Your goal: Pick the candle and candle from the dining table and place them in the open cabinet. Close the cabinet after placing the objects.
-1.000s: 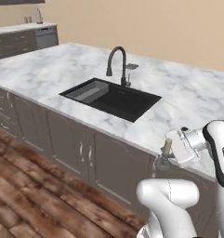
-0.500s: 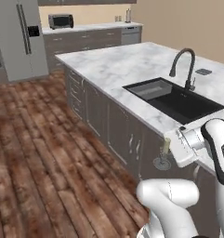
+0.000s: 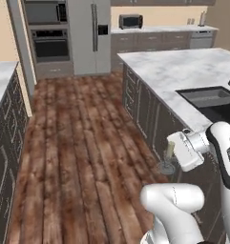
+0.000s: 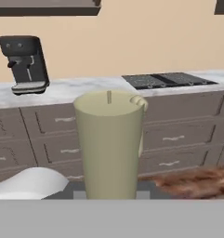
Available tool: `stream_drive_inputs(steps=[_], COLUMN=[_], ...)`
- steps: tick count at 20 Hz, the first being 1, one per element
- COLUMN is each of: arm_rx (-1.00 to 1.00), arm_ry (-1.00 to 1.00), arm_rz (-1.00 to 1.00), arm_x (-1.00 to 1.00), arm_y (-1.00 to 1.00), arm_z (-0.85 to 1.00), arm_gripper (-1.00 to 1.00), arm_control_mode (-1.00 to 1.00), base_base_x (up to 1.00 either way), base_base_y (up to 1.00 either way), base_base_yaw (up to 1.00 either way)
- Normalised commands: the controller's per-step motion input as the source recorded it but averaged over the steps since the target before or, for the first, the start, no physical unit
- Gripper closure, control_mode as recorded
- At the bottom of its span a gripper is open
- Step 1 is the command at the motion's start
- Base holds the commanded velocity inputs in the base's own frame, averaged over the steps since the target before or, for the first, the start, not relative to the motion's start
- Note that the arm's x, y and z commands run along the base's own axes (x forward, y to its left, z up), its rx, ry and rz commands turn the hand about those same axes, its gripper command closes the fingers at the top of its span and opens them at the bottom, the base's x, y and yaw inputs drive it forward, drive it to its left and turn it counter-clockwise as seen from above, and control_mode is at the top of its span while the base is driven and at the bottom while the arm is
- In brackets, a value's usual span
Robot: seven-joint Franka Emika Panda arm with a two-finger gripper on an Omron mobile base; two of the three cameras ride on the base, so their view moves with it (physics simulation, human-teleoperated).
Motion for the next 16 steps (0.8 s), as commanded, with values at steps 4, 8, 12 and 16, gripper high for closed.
stream_drive_inputs(steps=[4,8,12,16], arm_rx=[0.0,0.0,0.0,0.0], arm_ry=[0.0,0.0,0.0,0.0], arm_rz=[0.0,0.0,0.0,0.0], arm_x=[0.0,0.0,0.0,0.0], arm_y=[0.0,0.0,0.0,0.0], arm_z=[0.0,0.0,0.0,0.0], arm_gripper=[1.0,1.0,1.0,1.0], arm_control_mode=[1.0,1.0,1.0,1.0], base_base_x=[0.13,0.25,0.19,0.21], base_base_y=[0.04,0.05,0.12,0.07], base_base_yaw=[0.47,0.41,0.56,0.61])
